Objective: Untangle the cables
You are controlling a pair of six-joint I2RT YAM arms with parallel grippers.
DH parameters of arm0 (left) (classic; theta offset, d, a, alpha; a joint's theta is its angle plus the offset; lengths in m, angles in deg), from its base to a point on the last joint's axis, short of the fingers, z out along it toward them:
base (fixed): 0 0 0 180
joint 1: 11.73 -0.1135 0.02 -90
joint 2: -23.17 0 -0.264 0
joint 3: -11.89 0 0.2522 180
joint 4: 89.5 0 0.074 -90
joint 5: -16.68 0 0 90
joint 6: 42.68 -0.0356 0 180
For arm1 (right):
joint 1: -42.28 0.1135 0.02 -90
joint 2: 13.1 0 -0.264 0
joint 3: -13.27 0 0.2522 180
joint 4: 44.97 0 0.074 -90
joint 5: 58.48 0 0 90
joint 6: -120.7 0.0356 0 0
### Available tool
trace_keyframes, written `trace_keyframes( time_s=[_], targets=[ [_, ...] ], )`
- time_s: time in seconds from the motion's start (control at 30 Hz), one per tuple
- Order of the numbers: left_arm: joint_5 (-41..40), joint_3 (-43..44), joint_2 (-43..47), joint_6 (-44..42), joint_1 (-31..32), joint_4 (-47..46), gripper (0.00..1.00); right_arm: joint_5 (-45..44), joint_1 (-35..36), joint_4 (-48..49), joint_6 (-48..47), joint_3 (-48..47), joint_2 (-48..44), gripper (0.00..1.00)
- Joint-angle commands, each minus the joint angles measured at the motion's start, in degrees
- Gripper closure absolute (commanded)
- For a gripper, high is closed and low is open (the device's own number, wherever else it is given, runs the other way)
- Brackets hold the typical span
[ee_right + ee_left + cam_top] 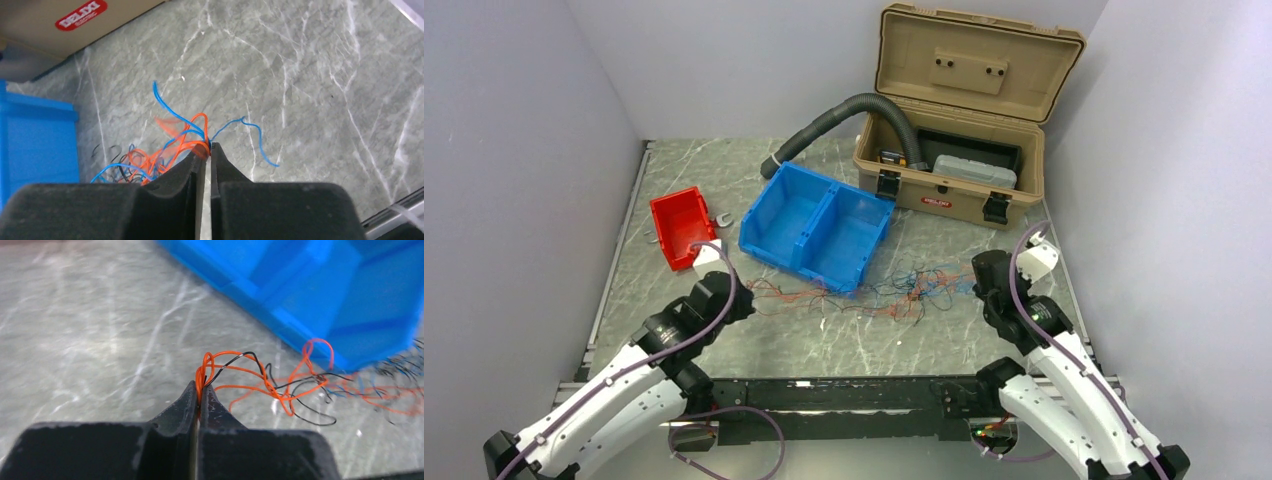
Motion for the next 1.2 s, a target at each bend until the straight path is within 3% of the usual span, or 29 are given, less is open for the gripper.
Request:
trace_keyframes(
  time_s=[0.0, 0.03, 0.07, 0.1, 0.17, 0.37, 0.47, 0.67, 0.83, 0.97, 1.17],
  targets=[
    [14.3, -2.3, 0.9, -12.0, -0.2, -14.5, 0.88, 7.5, -0.3, 7.7, -12.8, -0.9, -2.6, 0.58],
    [18.1, -2.8, 0.7, -14.0, -0.2, -17.1, 0.75, 11.7, -0.3, 10.3, -15.4, -0.3, -3.3, 0.33],
    [20.7, -3.2, 0.3, -15.0, -0.1, -19.0, 0.62, 17.3, -0.3, 13.4, -18.6, 0.7, -4.4, 0.21],
    [22.0, -3.3, 0.0, -15.3, -0.1, -19.6, 0.49, 23.3, -0.3, 17.3, -21.4, 2.1, -5.5, 0.16],
    [22.7, -3.3, -0.7, -15.3, -0.1, -20.1, 0.34, 36.7, -0.3, 24.7, -25.5, 4.8, -6.7, 0.14],
    [22.4, -2.2, -5.5, -14.5, -0.2, -18.6, 0.19, 55.3, 0.0, 32.0, -28.3, 6.0, 1.9, 0.18],
    [26.6, -0.9, -12.0, -14.8, -0.2, -18.7, 0.16, 57.7, 1.4, 33.2, -29.3, 5.7, 7.7, 0.17],
    [34.6, -2.9, -18.1, -12.8, -0.1, -25.8, 0.16, 53.0, 6.6, 35.0, -23.2, 6.3, 11.6, 0.18],
    [40.2, -6.7, -18.8, -10.0, -0.1, -34.3, 0.32, 51.1, 12.0, 37.8, -12.0, 8.3, 11.3, 0.27],
    [39.7, -6.3, -21.4, -10.8, -0.1, -34.6, 0.43, 48.5, 15.3, 42.8, -3.3, 12.3, 12.0, 0.35],
    [38.8, -5.6, -24.1, -11.4, -0.1, -34.5, 0.49, 44.5, 18.9, 48.4, 4.2, 16.4, 15.3, 0.36]
  ],
)
